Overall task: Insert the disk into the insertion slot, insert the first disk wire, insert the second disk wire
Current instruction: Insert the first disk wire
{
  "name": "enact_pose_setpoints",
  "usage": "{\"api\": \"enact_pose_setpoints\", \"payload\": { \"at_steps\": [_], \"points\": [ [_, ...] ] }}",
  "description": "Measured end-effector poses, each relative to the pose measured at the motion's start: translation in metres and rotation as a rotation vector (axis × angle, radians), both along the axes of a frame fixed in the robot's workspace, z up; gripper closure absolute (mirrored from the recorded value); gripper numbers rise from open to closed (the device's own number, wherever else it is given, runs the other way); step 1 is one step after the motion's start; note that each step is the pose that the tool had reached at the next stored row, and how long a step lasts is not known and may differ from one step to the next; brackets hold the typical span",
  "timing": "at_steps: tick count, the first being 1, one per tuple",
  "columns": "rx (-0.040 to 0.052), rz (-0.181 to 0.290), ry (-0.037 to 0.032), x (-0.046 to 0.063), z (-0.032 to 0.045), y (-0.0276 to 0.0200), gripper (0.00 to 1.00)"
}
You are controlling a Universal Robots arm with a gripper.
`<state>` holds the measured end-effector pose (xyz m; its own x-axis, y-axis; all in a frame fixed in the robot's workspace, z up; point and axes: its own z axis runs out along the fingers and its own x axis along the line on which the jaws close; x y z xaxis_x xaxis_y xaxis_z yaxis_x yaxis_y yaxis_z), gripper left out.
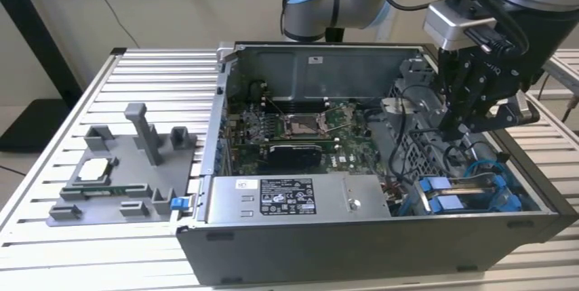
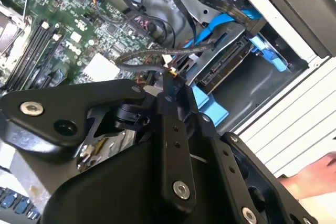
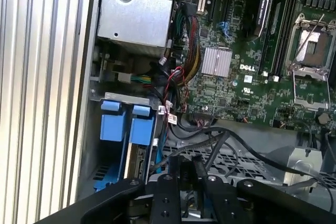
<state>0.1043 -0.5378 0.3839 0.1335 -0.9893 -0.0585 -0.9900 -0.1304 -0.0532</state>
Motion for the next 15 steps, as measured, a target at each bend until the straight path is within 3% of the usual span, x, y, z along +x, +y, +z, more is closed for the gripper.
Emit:
{"api": "enact_pose_setpoints", "payload": {
  "at_steps": [7, 15],
  "points": [
    [-0.0017, -0.001, -0.0010, -0.0001, -0.0016, -0.0007, 1.00],
    [-0.0089, -0.012, -0.0010, 0.0008, -0.0025, -0.0064, 1.00]
  ]
}}
